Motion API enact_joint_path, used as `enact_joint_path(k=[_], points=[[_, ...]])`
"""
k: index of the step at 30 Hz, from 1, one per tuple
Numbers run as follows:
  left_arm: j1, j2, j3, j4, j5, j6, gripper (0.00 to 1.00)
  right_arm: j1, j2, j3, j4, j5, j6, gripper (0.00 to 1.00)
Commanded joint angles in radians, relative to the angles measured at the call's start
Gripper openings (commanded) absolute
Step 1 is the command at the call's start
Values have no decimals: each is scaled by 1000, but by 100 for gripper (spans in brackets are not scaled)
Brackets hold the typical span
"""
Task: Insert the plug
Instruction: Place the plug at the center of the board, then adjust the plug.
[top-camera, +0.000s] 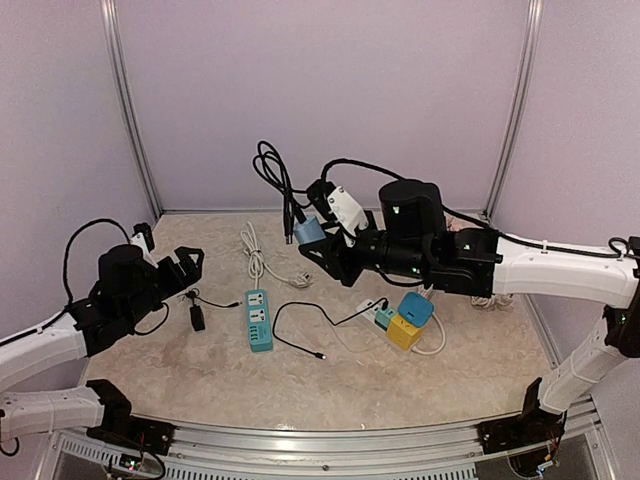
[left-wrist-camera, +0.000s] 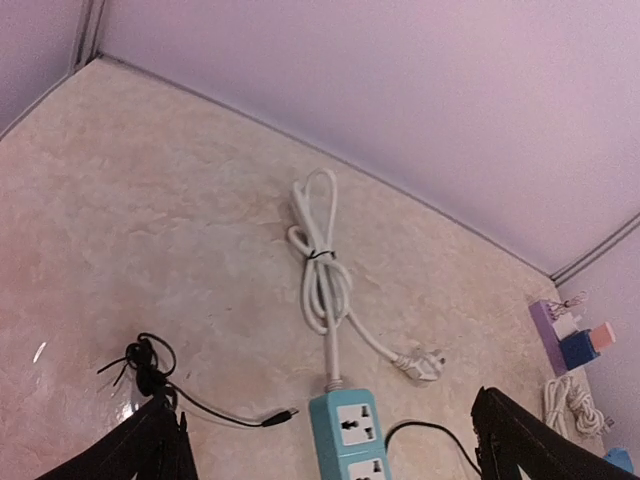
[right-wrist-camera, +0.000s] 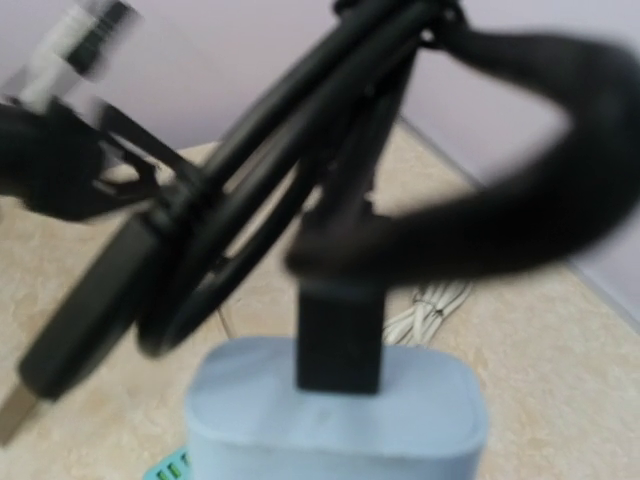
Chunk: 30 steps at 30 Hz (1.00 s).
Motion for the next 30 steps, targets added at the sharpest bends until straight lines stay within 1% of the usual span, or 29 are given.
enact_joint_path(k=[1, 4, 8, 12, 14, 16, 18, 19, 21, 25, 28, 30], points=[[-152, -171, 83, 91, -106, 217, 99, 39, -25, 8, 106, 164, 70, 0], [-218, -186, 166, 136, 42, 246, 99, 66, 12, 26, 154, 270, 119, 0], [-307, -102, 268, 178, 196, 264, 99, 102, 64, 53, 204, 330, 118, 0], [-413, 39, 409, 122, 268, 358, 99, 140, 109, 94, 206, 333, 81, 0], [-434, 97, 455, 107, 278, 387, 99, 160, 116, 94, 223, 330, 51, 0], [-437, 142, 470, 123, 300, 385, 97, 172, 115, 94, 229, 321, 42, 0], [-438, 159, 477, 130, 319, 395, 91, 181, 114, 97, 230, 323, 42, 0], [-438, 166, 487, 116, 318, 400, 87, 184, 112, 96, 231, 321, 43, 0], [-439, 185, 507, 78, 320, 412, 81, 187, 110, 95, 239, 316, 43, 0], [-441, 232, 520, 60, 373, 404, 75, 188, 124, 110, 241, 310, 13, 0], [-442, 237, 513, 52, 366, 409, 60, 189, 131, 123, 240, 287, 0, 0], [-441, 229, 511, 43, 371, 419, 54, 188, 135, 129, 240, 273, -5, 0]])
